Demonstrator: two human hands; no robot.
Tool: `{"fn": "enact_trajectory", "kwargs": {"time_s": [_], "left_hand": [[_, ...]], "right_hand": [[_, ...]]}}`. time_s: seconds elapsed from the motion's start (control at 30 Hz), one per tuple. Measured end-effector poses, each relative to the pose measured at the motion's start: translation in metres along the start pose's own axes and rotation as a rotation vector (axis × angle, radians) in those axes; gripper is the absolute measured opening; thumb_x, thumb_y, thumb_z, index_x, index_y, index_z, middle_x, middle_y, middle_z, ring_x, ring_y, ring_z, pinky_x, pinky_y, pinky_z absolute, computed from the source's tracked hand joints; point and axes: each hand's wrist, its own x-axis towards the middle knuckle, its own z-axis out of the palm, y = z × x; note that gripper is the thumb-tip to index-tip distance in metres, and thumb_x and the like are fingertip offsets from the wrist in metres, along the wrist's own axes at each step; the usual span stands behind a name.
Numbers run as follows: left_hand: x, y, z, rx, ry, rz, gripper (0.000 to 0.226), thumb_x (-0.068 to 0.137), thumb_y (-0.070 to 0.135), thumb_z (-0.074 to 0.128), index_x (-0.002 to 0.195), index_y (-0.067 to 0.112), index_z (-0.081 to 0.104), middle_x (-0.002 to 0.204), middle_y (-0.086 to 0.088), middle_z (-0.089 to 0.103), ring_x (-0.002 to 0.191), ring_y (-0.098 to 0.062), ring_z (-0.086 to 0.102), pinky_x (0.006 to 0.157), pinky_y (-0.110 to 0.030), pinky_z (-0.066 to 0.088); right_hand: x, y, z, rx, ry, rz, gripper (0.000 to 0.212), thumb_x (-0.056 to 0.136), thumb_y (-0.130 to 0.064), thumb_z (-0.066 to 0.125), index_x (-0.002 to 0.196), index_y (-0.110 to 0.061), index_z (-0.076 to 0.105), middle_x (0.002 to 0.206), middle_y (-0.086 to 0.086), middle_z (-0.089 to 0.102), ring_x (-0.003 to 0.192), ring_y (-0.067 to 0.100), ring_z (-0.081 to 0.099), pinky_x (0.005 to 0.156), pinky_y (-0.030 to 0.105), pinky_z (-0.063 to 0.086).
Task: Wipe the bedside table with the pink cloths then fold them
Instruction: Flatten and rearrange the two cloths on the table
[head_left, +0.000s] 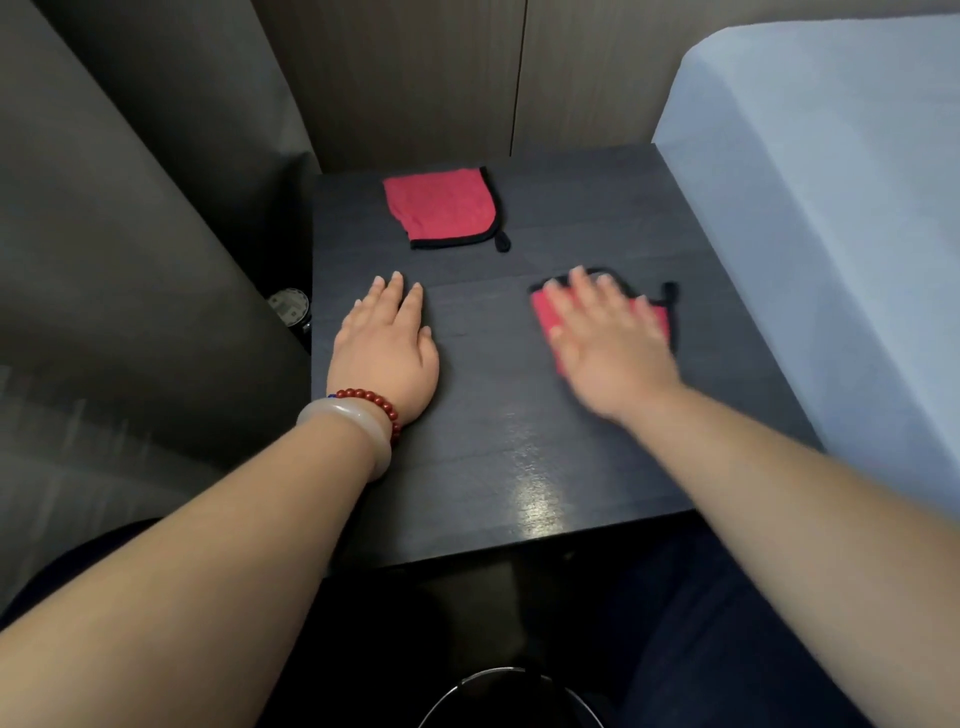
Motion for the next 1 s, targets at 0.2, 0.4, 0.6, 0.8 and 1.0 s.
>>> {"fn": "enact_trajectory", "kwargs": {"time_s": [0.2, 0.4, 0.6, 0.8, 1.0], "left_hand": [[0.002, 0.001, -0.001, 0.004, 0.002, -0.008, 0.056, 0.097, 0.028, 0.032, 0.152, 0.017, 0.024, 0.161, -0.005, 0.016, 0.148, -0.020, 0.009, 0.121, -0.038, 0.008], [0.000, 0.004, -0.006, -0.022, -0.011, -0.003, 0.057, 0.097, 0.025, 0.032, 0.152, 0.017, 0.022, 0.161, -0.003, 0.013, 0.148, -0.019, 0.005, 0.120, -0.035, 0.003], [0.001, 0.001, -0.002, -0.033, 0.016, 0.004, 0.057, 0.095, 0.023, 0.034, 0.151, 0.016, 0.026, 0.161, -0.004, 0.016, 0.148, -0.019, 0.008, 0.121, -0.035, 0.005], [0.003, 0.004, -0.002, -0.031, 0.007, 0.005, 0.056, 0.095, 0.024, 0.035, 0.150, 0.017, 0.027, 0.161, -0.004, 0.017, 0.148, -0.019, 0.008, 0.121, -0.035, 0.005], [0.031, 0.015, -0.008, 0.013, 0.093, 0.037, 0.058, 0.098, 0.032, 0.035, 0.152, 0.018, 0.020, 0.162, -0.005, 0.005, 0.149, -0.024, -0.002, 0.120, -0.041, 0.003]], "right_hand": [[0.004, -0.063, 0.008, 0.044, 0.024, -0.043, 0.053, 0.099, -0.044, 0.015, 0.150, -0.039, 0.002, 0.161, -0.010, -0.007, 0.148, 0.019, -0.006, 0.118, 0.046, -0.002], [0.043, -0.020, -0.003, 0.038, -0.041, 0.055, 0.052, 0.099, -0.043, 0.013, 0.150, -0.041, -0.001, 0.160, -0.011, -0.009, 0.148, 0.016, -0.007, 0.117, 0.045, -0.002], [0.033, -0.060, 0.000, 0.023, 0.014, -0.057, 0.053, 0.099, -0.041, 0.016, 0.150, -0.039, 0.002, 0.161, -0.010, -0.006, 0.148, 0.019, -0.006, 0.118, 0.047, -0.002], [0.042, -0.018, -0.004, 0.029, 0.014, -0.087, 0.051, 0.099, -0.045, 0.015, 0.149, -0.044, 0.004, 0.160, -0.014, -0.004, 0.148, 0.013, -0.005, 0.118, 0.043, -0.003], [0.048, -0.010, 0.000, -0.003, 0.061, 0.021, 0.052, 0.098, -0.046, 0.012, 0.150, -0.042, 0.004, 0.160, -0.011, -0.005, 0.148, 0.016, -0.003, 0.118, 0.043, 0.000]]}}
